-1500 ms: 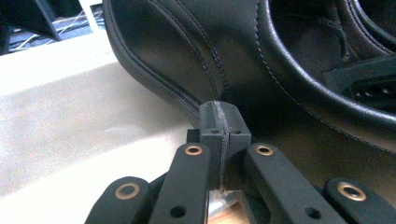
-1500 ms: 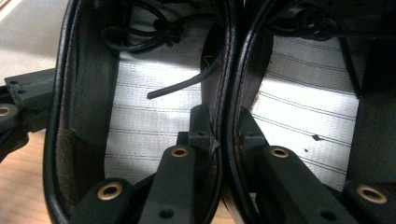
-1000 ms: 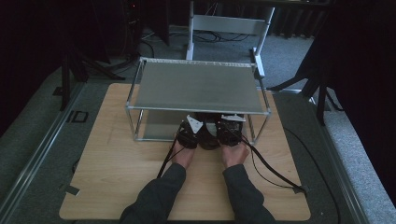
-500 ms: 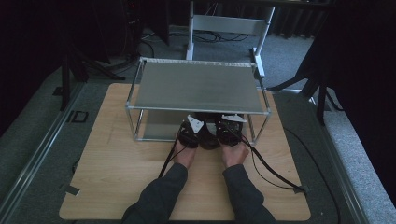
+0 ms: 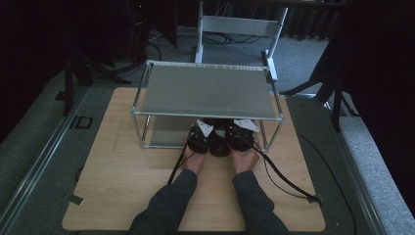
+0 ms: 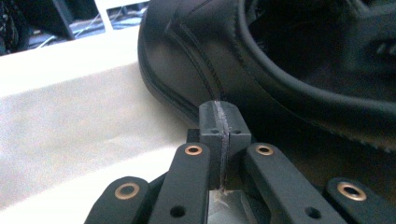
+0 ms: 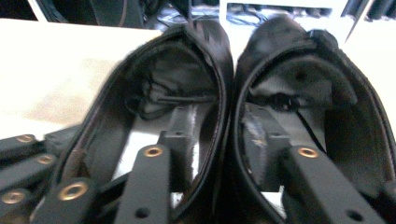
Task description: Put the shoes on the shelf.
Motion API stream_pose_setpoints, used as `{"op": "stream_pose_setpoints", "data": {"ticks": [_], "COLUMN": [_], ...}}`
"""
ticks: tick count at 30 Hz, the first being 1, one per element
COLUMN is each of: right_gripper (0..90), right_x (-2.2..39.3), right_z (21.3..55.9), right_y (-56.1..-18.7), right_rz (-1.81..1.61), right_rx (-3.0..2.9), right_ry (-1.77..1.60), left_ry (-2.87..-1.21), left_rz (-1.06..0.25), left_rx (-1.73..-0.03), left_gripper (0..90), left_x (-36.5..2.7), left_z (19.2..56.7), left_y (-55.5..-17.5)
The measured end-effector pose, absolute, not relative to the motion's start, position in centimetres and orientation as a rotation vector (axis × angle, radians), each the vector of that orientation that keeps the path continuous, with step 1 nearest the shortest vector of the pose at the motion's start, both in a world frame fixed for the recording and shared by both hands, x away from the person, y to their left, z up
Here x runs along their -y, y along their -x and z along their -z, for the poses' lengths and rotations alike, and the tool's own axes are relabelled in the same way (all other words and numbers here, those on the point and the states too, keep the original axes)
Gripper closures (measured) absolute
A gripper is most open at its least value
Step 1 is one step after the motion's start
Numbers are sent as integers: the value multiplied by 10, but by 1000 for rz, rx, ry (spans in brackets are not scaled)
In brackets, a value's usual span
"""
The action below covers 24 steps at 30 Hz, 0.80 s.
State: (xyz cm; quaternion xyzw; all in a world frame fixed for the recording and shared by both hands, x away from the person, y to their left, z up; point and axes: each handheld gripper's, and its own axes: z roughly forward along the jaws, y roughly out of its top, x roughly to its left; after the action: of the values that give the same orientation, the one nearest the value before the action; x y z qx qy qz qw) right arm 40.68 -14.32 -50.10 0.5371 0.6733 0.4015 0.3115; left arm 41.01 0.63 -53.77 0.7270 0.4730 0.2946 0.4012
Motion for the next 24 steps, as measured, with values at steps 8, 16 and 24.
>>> {"op": "stream_pose_setpoints", "data": {"ticks": [8,16,24], "right_gripper": [562,517,468], "right_x": [142,150,153], "right_z": [501,495,481], "right_y": [-408,-396,-372], "right_rz": [-1085,-1178,-1145], "right_rx": [-1754,-1752,-1776], "right_ry": [-1380,-1333,-1166], "left_ry": [-1840,-1824,-1806], "left_rz": [-728,-674,-620], "left_rx": [-1202,-1222,-1228], "left_gripper": [899,821,657], "left_x": [-9,-17,-28], "left_z": [541,540,535], "left_y": [-412,-414,-407]}}
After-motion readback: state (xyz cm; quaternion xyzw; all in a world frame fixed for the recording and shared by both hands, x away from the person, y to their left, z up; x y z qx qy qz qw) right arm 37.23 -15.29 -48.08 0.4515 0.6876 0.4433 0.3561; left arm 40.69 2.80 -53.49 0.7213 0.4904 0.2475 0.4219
